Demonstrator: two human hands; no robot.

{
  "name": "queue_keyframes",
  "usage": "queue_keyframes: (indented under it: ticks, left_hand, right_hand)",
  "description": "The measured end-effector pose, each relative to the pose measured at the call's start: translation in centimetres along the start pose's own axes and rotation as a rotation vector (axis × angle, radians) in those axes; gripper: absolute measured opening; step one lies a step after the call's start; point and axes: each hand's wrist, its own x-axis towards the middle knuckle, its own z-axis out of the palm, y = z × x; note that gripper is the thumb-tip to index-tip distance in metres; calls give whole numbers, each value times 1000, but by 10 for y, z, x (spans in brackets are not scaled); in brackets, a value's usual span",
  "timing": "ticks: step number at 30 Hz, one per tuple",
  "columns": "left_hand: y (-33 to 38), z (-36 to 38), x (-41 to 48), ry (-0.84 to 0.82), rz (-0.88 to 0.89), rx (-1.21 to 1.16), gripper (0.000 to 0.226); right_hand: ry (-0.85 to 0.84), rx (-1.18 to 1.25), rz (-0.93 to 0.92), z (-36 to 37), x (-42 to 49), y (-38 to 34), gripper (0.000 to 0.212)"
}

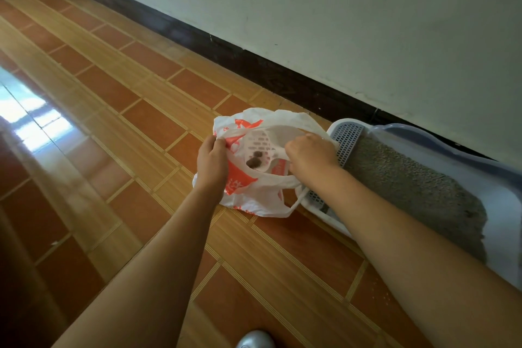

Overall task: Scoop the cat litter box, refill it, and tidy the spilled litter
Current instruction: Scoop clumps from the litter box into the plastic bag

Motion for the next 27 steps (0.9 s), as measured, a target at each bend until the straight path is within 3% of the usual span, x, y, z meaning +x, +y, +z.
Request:
queue_keyframes:
  ticks: [13, 21, 27]
  left_hand:
    - [-1, -6, 0, -1, -21, 26, 28]
    - [5, 0, -9, -9, -17, 36, 27]
    - [11, 15, -13, -35, -47, 73, 24]
  right_hand:
    - [83, -54, -112, -1, -10, -6, 26]
    - [124, 19, -80, -6, -31, 11, 18]
    - [54, 188, 33, -12, -51, 44, 30]
